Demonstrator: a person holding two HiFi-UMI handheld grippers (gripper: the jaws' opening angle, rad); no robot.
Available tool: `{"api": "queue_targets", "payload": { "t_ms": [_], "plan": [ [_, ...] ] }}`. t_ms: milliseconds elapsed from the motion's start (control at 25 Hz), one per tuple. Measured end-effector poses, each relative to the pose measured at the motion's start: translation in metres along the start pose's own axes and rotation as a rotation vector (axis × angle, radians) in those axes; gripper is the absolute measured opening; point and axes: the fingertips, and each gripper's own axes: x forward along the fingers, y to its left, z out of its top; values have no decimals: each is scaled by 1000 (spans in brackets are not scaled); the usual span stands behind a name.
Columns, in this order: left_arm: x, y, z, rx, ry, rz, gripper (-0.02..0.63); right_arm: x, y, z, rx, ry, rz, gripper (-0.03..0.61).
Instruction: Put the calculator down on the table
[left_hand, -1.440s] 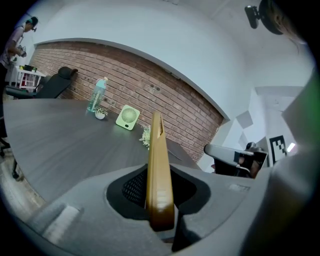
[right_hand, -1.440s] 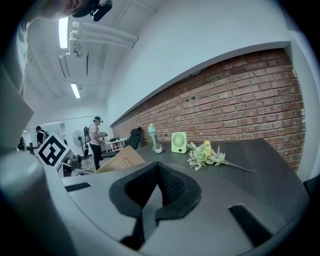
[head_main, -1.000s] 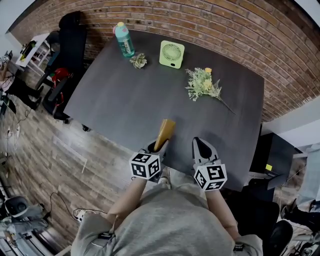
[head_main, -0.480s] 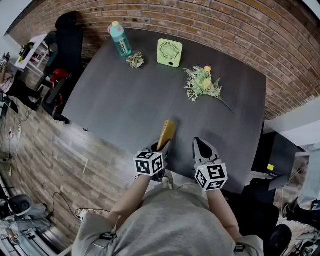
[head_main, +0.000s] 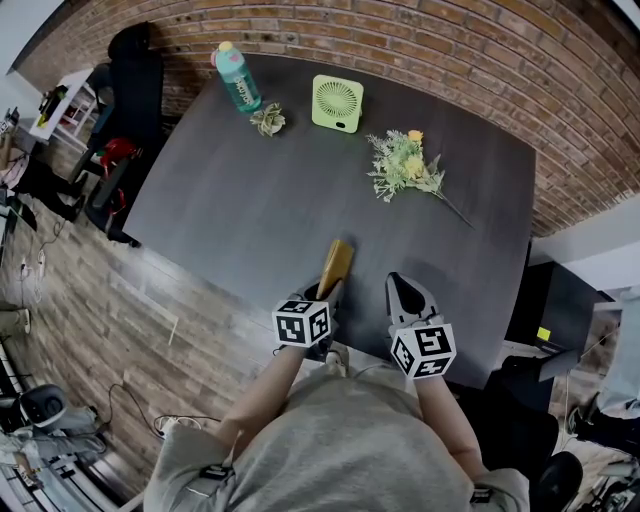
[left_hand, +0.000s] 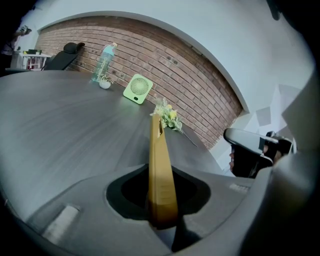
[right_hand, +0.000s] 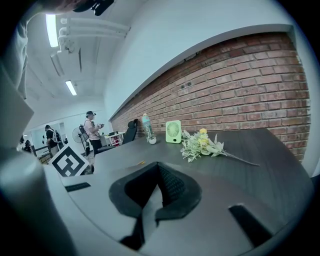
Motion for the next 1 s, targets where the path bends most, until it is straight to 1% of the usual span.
{"api": "queue_targets", "payload": {
  "t_ms": [240,480,720,920,1000],
  "plan": [
    [4,5,-4,-2,18,25,89,1,-2,-2,2,6,3,2],
    [8,5,-8,35,43,46,89,2,0,-8,3,17,6,2],
    [11,8,-9,29,64,88,89,1,4,-10,5,20,11,2],
    [11,10,-9,16,68,102,90,-1,6,-10,6,19,13,2],
    [10,12,-8,23,68,115,91,-1,7,-11,7,20,14,2]
  ]
}}
